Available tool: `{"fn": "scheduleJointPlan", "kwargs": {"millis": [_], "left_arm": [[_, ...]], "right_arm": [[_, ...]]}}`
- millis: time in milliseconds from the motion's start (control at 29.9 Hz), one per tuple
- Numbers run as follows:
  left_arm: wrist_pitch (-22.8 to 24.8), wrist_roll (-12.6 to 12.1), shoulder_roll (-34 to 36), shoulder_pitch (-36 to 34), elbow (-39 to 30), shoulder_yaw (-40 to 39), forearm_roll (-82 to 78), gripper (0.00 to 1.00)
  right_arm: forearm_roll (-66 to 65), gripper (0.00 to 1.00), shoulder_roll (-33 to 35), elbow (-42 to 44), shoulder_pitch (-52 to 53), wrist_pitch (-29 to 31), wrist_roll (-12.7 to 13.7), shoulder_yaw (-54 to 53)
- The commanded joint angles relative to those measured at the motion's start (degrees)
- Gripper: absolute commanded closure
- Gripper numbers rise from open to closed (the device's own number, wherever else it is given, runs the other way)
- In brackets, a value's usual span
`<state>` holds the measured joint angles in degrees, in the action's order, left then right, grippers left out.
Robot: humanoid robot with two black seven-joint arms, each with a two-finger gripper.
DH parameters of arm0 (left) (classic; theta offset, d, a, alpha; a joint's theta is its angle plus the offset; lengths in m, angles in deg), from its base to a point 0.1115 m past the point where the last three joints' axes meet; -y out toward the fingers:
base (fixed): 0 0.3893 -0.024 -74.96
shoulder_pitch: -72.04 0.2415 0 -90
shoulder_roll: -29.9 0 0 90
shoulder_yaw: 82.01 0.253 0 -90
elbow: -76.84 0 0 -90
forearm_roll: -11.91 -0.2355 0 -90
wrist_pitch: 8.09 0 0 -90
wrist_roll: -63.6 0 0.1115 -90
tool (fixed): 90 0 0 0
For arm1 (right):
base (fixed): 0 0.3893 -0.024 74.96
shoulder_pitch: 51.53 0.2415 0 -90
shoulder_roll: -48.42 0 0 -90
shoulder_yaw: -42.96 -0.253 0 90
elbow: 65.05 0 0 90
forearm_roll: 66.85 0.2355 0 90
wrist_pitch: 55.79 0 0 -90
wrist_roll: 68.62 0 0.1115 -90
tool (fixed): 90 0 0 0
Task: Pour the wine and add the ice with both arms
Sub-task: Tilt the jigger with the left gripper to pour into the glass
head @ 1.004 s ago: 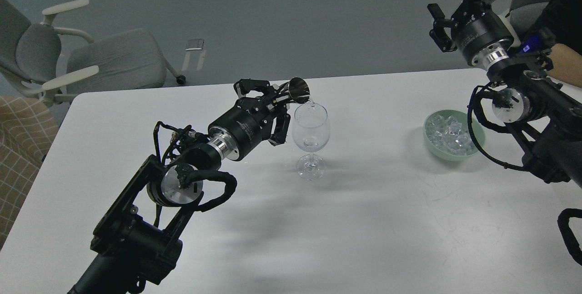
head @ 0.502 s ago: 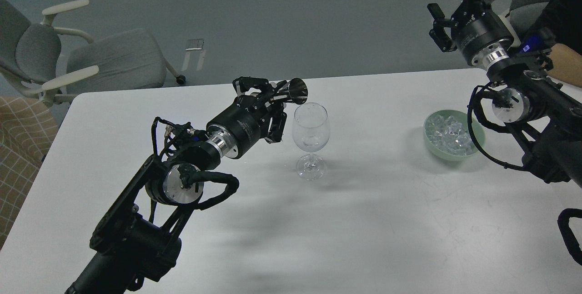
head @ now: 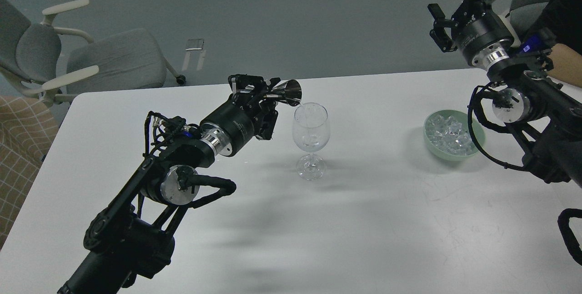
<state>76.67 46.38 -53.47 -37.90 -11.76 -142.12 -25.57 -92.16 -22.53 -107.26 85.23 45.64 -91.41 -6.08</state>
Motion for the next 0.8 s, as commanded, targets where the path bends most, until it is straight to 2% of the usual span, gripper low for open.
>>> {"fn": "scheduleJointPlan", "kwargs": {"millis": [0, 502, 770], "left_arm": [[0.14, 0.00, 0.39, -0.01, -0.17, 0.00, -1.63, 1.00], [1.90, -0.09, 2.07, -0.10, -2.02, 0.08, -11.83, 1.00], [1.99, -0.97, 4.00, -0.27, -3.86, 2.37, -15.17, 1.00]], "right_arm": [[0.00, 0.00, 0.02, 0.03, 0.00, 0.09, 0.02, 0.00], [0.00, 0.00, 0.11, 0.03, 0.00, 0.00, -0.07, 0.00], [0.00, 0.00, 0.11, 0.03, 0.00, 0.00, 0.02, 0.00]]}}
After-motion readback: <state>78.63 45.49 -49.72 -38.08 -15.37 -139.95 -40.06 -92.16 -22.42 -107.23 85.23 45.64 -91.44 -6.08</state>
